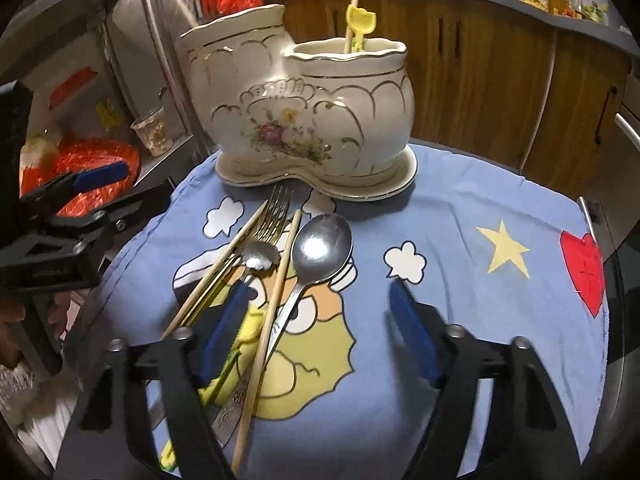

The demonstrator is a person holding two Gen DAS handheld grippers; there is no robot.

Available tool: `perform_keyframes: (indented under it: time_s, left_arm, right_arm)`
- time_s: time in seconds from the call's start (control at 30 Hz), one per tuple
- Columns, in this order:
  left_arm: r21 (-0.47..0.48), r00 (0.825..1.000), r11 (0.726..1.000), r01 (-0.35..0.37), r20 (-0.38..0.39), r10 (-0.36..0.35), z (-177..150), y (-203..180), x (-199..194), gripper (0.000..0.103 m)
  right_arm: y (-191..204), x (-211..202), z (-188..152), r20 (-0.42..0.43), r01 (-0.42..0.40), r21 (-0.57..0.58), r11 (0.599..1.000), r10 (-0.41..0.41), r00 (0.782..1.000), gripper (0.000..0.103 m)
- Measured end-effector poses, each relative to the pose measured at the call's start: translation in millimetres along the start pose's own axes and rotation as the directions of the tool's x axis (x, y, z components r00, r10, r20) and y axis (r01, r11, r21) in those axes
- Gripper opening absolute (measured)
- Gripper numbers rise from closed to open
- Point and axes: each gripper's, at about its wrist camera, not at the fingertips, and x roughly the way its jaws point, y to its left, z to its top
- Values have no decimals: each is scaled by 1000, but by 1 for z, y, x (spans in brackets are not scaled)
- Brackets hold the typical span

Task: Organize utensils
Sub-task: 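Move both tools back above the remaining utensils on the cloth, then grasp a silver spoon on the cloth with the right gripper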

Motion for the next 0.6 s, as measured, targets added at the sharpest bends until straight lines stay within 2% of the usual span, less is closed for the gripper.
perform_keyframes:
  time_s: [0.07,0.13,0.6]
  left_arm:
    - [-3,1000,1000,6,-7,-6,0,0,1,98]
    - [-7,1000,1000,14,-14,-14,-1,0,1,98]
    - [-14,999,1000,20,-28,-20,-3,4,2,98]
  right_arm:
    - [-3,5,2,-16,-3,19,1000,3,1000,49]
    - [-4,8,3,-20,-11,27,1000,11,1000,46]
    - [-1,43,20,-36,56,-15,998,-57,998,40]
